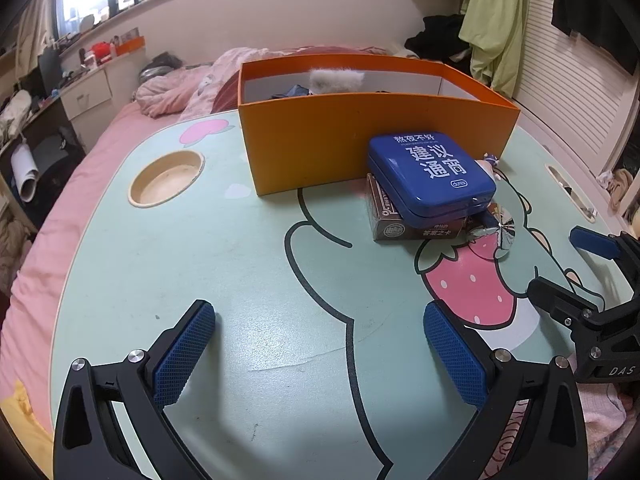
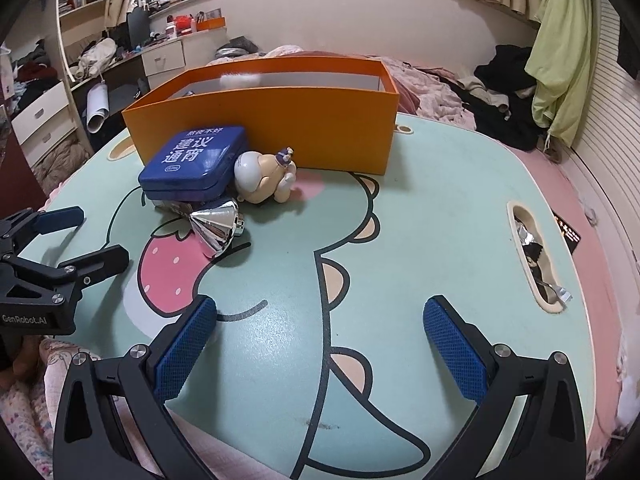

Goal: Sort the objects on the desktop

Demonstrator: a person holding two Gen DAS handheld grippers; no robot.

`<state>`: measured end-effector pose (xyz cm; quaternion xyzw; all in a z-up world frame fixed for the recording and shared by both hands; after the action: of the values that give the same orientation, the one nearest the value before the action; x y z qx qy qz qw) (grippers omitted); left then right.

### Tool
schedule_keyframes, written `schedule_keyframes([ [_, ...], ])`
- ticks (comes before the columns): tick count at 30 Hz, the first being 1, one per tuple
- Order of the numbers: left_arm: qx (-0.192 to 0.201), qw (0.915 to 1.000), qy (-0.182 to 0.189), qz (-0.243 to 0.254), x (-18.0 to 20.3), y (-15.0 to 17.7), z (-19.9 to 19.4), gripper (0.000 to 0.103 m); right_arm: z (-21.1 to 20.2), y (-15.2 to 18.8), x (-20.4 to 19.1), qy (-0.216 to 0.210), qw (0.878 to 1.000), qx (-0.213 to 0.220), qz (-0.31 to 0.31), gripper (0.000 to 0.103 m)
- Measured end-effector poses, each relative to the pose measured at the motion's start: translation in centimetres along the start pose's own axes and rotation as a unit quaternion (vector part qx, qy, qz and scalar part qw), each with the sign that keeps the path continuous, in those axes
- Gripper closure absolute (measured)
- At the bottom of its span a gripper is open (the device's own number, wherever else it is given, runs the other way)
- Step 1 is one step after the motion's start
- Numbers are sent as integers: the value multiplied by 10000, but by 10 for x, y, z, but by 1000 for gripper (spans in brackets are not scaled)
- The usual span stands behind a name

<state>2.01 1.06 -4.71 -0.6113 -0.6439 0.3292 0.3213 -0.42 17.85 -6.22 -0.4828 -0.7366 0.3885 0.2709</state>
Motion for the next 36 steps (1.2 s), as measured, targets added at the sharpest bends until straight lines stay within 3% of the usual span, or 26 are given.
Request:
schedule_keyframes([
  [25,5,10000,1,0,0,0,0,0,-8,-1,7,-142,9990,257,336,0],
  [32,4,10000,3,0,-1,0,0,0,-7,-11,-12,-290,9992,260,26,0],
  [36,6,10000,-5,-7,-2,0,0,0,4,-22,-24,-430,9989,143,-86,7],
])
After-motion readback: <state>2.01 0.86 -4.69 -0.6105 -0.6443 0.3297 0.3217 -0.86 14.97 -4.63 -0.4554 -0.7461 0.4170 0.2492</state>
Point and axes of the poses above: each gripper's, at about its wrist camera, not at the fingertips, and z roughly the way its jaws point, x to its right, y to its underside, the point moved 4 cm from there along z, roughly the way its jaws point, and after that the axes turned 15 degrees about x, right-handed, at the moved point
